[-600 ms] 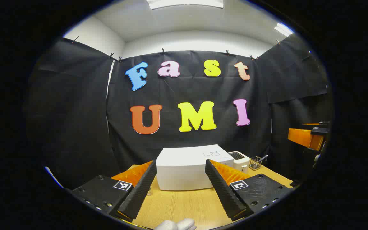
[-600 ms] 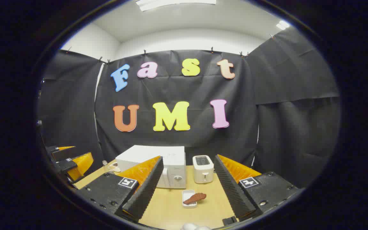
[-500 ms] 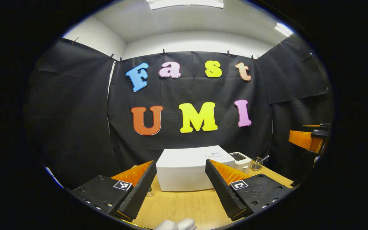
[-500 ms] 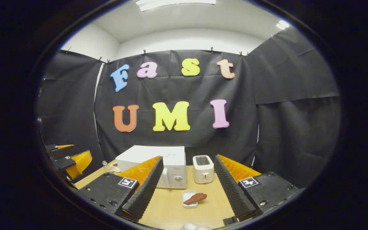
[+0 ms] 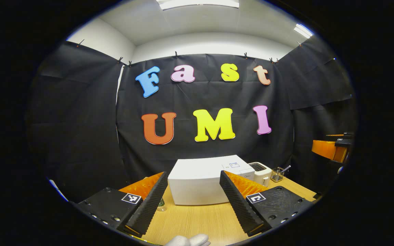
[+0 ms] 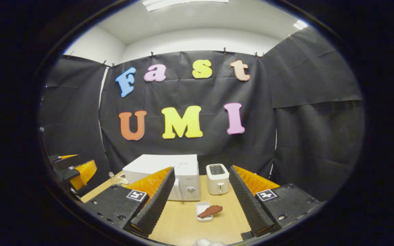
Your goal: Open the microwave oven with the left hand, put the food in, and close the microwave oven.
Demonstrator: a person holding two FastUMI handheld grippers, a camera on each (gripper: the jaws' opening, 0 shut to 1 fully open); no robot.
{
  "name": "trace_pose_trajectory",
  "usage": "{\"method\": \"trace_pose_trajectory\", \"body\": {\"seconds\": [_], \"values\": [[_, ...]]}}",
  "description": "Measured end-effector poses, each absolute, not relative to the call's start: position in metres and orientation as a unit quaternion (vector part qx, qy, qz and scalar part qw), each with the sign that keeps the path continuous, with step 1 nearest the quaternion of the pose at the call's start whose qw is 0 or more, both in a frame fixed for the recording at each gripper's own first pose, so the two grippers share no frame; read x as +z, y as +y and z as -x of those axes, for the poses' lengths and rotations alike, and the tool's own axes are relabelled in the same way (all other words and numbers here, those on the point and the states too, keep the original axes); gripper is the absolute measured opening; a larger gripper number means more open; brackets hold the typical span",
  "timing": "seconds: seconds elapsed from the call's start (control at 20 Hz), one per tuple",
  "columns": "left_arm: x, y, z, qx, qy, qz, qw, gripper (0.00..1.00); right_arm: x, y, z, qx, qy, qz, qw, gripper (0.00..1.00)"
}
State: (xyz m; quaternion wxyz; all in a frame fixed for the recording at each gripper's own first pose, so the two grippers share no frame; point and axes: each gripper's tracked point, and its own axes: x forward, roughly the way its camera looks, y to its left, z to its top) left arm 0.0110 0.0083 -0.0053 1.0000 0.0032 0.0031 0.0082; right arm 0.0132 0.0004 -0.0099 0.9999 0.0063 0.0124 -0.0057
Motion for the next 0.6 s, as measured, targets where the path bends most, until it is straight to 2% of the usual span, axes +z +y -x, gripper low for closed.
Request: {"method": "trace_pose_trajectory", "body": {"seconds": [0.15,0.2,0.25,0.5,0.55,0.6], "values": [[-0.011,0.008,-0.015,0.01,0.008,-0.001,1.0,0.95,-0.012,-0.002,-0.015,-0.007,0.014,-0.002,1.0,1.0],[-0.014,0.008,-0.017,0.011,0.011,-0.001,1.0,0.96,-0.012,-0.001,-0.015,-0.006,0.015,-0.002,1.0,0.92],[-0.016,0.007,-0.019,0.012,0.012,-0.001,1.0,0.96,-0.013,-0.004,-0.016,-0.007,0.017,-0.002,1.0,1.0],[-0.033,-0.015,-0.04,-0.001,0.013,0.003,1.0,0.96,-0.004,-0.022,-0.02,-0.014,0.015,-0.008,1.0,1.0],[-0.04,-0.022,-0.046,-0.006,0.015,0.003,1.0,0.96,-0.001,-0.028,-0.022,-0.015,0.013,-0.012,1.0,0.92],[-0.049,-0.03,-0.055,-0.007,0.022,0.001,1.0,0.95,0.001,-0.031,-0.023,-0.014,0.013,-0.017,1.0,1.0]]}}
